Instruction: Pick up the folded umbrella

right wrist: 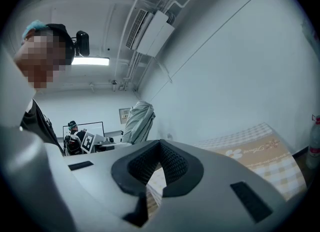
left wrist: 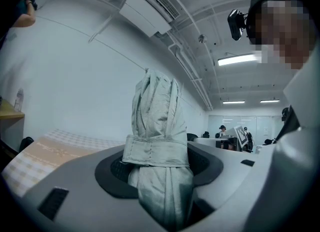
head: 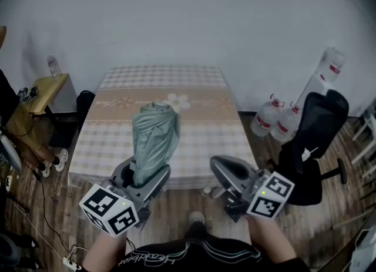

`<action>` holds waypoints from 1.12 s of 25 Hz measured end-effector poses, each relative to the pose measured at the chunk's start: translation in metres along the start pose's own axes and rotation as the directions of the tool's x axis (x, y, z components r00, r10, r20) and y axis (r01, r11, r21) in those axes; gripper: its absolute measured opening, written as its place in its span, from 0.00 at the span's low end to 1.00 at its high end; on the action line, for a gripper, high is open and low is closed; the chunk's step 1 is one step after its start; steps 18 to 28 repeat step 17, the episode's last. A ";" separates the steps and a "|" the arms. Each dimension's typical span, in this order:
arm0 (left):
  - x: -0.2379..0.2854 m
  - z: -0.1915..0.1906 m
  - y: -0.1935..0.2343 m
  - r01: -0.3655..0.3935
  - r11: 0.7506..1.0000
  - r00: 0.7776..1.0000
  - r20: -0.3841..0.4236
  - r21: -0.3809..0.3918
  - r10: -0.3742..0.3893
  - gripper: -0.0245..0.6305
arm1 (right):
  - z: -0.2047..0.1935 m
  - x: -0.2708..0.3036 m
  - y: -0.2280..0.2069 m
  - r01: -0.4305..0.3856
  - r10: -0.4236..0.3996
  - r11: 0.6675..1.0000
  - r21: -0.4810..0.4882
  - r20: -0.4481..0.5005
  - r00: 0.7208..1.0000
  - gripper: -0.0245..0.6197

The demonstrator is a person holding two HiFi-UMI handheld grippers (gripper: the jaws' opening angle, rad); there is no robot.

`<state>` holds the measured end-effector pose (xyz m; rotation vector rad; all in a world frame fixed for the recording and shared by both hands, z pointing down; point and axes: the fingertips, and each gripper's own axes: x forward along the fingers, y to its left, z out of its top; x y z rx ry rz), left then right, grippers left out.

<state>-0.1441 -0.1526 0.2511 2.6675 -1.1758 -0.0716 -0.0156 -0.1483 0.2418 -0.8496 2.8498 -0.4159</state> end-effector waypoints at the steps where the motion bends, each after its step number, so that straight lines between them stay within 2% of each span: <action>1: -0.001 0.000 -0.002 0.002 1.000 1.000 0.002 0.001 -0.002 0.41 | -0.001 -0.001 0.003 0.000 0.000 1.000 -0.002 -0.001 1.000 0.05; 10: -0.008 0.000 -0.015 0.025 1.000 0.999 0.019 0.011 -0.025 0.41 | -0.005 -0.008 0.016 0.000 0.000 1.000 -0.014 0.003 1.000 0.05; 28: -0.001 0.001 -0.012 0.039 0.999 0.999 0.018 0.000 -0.039 0.41 | -0.002 -0.006 0.013 0.009 -0.009 1.000 -0.011 0.005 1.000 0.05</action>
